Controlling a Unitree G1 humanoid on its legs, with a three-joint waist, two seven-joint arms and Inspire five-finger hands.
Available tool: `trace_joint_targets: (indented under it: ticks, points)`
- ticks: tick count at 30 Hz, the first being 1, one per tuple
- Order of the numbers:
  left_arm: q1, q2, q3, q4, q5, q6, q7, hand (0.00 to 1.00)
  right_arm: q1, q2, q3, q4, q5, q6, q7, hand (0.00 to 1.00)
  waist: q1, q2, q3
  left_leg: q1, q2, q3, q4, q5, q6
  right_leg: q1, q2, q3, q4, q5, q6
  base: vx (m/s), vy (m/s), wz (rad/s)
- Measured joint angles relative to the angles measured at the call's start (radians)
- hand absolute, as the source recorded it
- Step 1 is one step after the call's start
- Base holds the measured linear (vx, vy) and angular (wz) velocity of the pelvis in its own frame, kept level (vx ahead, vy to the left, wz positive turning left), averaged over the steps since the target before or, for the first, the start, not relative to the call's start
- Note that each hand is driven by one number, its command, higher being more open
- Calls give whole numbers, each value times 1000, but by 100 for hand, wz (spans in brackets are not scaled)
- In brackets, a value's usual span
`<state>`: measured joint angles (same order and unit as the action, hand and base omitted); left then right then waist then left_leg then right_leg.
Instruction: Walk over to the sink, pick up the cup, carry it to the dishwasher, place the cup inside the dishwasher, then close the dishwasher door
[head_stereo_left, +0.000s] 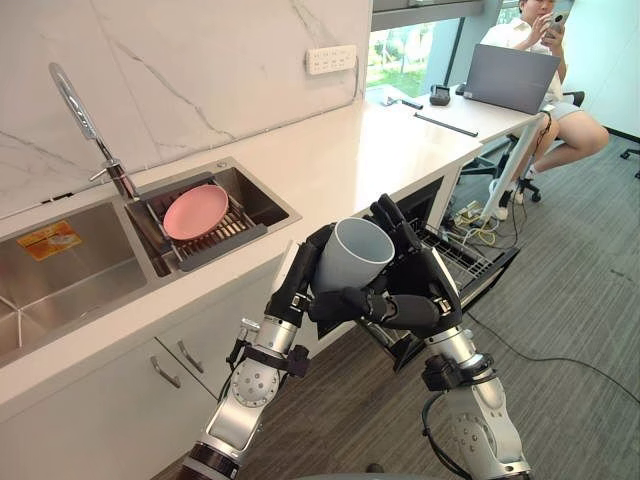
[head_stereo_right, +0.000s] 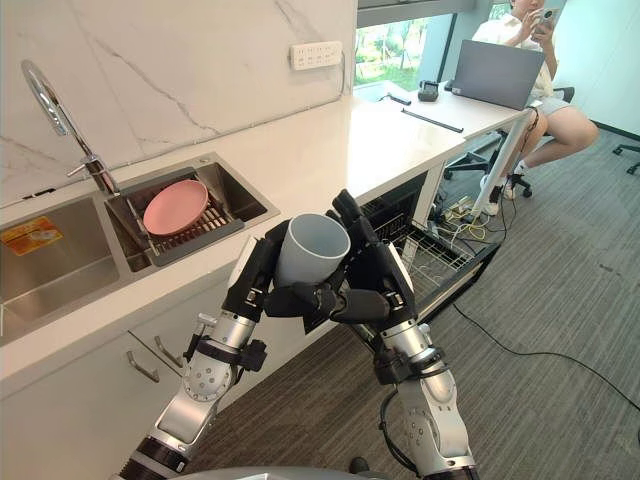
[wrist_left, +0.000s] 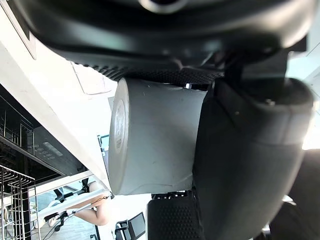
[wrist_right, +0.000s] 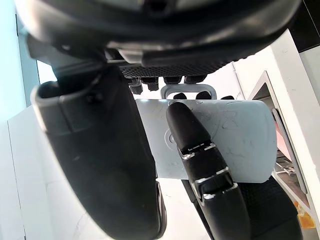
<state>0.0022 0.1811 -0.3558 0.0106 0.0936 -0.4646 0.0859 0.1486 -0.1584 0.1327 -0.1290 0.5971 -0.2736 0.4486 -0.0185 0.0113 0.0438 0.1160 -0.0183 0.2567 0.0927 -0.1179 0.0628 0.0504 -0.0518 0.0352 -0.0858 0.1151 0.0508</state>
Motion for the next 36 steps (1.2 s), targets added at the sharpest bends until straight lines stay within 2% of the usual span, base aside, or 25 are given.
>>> trace_joint_targets:
  ticks: [12, 16, 17, 22, 29, 36]
  points:
    - [-1, -6, -35, -8, 46, 1, -5, 0, 2, 14, -11, 25, -2, 2, -96, 100, 0, -2, -1, -1, 0, -1, -1, 0, 0, 0, -1, -2, 0, 0, 0, 0, 0, 0]
    - [-1, -7, -49, -8, 48, 9, -21, 0, 18, 14, -10, 29, -11, 18, -119, 100, -1, -2, -1, -2, 0, -1, -1, 0, 0, -1, -1, -2, 0, -1, 0, 0, 0, 0]
    - [-1, -7, -54, -8, 47, 11, -22, 0, 19, 14, -10, 29, -11, 19, -121, 0, -1, -2, -1, -2, 0, -1, -1, 0, 0, -2, -1, -2, 0, -1, 0, 0, 0, 0]
    - [-6, -8, -64, -8, 44, 28, -24, 0, 19, 10, -3, 29, -12, 19, -109, 0, -1, -6, -3, -7, 0, -1, -1, 0, 0, -5, -1, -3, 0, -1, 0, 0, 0, 0]
    - [-8, -5, -94, -8, 39, 35, -24, 0, 19, -1, -17, 35, -29, 18, -133, 0, 0, -23, -14, -14, -1, -5, -1, 0, 0, -11, -2, -6, 1, -1, 1, 0, 0, 0]
    - [-8, -5, -104, -8, 23, 47, -19, 0, 19, -12, -19, 34, -38, 14, -135, 0, -1, -27, -16, -19, 0, -6, 2, 0, 0, -15, -2, -6, 1, -1, 1, 0, 0, 0]
